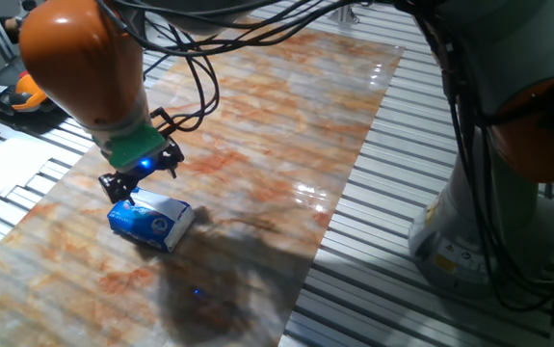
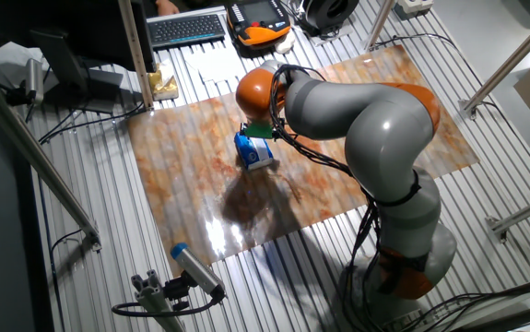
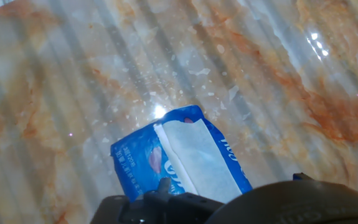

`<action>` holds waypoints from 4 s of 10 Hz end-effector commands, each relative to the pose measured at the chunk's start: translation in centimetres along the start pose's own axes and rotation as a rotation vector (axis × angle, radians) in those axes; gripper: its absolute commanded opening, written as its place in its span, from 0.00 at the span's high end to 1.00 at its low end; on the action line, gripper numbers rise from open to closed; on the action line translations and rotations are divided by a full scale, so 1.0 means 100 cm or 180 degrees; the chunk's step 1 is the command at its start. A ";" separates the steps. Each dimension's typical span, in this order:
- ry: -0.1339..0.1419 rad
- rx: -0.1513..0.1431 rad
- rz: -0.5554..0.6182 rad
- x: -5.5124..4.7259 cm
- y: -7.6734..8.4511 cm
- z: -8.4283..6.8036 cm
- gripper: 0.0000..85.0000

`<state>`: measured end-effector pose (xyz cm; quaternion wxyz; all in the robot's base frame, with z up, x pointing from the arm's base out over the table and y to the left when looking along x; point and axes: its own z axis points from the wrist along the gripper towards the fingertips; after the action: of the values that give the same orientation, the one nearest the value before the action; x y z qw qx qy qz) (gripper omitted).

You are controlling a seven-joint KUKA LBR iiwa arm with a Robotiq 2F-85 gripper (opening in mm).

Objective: Pull out a napkin

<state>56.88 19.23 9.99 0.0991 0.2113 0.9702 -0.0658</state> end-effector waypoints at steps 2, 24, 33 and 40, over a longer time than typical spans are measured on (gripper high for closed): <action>-0.0087 -0.0056 0.0015 0.000 0.000 0.000 0.00; -0.0018 -0.0078 -0.0020 0.000 0.000 0.000 0.00; 0.0018 -0.0120 -0.0037 0.000 0.000 0.000 0.00; 0.0019 -0.0125 -0.0037 0.000 0.000 0.000 0.20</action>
<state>56.86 19.23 9.98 0.0999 0.2039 0.9728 -0.0468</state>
